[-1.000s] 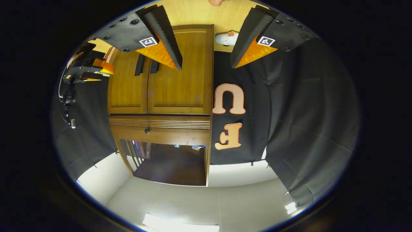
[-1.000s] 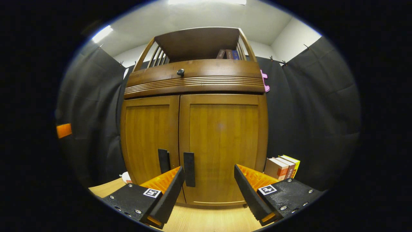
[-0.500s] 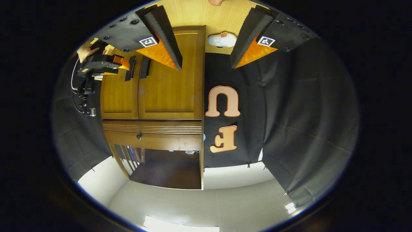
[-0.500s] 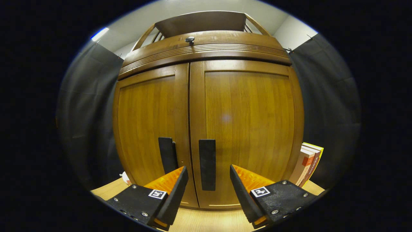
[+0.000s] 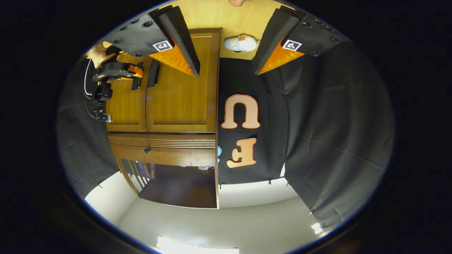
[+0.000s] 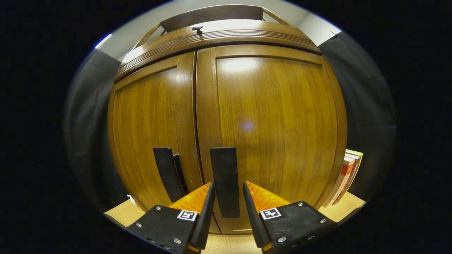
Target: Open the right door of the double-door shoe cabinet with the right hand, and open the left door with the left hand.
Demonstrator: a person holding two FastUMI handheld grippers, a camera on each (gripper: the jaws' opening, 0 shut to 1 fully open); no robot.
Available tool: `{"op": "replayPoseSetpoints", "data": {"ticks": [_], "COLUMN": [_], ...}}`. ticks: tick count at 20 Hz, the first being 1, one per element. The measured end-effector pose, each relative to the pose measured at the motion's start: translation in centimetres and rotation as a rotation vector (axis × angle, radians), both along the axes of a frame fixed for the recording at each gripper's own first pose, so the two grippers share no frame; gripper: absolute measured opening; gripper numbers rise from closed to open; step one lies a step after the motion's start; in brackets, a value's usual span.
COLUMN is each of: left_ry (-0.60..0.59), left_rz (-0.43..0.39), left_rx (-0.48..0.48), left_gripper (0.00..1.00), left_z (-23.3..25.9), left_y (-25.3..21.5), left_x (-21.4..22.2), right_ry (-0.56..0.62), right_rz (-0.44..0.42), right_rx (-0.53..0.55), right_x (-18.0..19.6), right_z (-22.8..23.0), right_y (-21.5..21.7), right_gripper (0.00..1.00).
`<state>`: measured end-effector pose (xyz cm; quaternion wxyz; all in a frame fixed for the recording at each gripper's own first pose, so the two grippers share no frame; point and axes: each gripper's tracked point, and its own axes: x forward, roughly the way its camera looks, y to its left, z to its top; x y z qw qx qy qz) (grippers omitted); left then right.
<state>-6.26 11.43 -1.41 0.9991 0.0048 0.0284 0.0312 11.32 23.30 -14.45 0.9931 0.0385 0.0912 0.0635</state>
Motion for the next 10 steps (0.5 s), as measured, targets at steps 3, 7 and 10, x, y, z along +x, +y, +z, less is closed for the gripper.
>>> {"op": "replayPoseSetpoints", "data": {"ticks": [3,7,10], "left_ry": [0.001,0.006,0.009], "left_rz": [0.005,0.023,0.024], "left_rx": [-0.003,-0.003,-0.001], "left_gripper": [0.93,0.96,0.93], "left_z": [-0.11,-0.2,-0.2], "left_y": [0.26,0.81,0.6], "left_x": [-0.13,-0.48,-0.82], "right_ry": [0.003,0.005,0.008], "right_rz": [-0.002,0.004,0.01], "right_rx": [0.006,0.003,-0.01], "right_x": [0.28,0.26,-0.3], "right_z": [-0.24,-0.28,-0.37], "right_y": [0.18,0.14,-0.03], "right_gripper": [0.46,0.4,0.29]}}
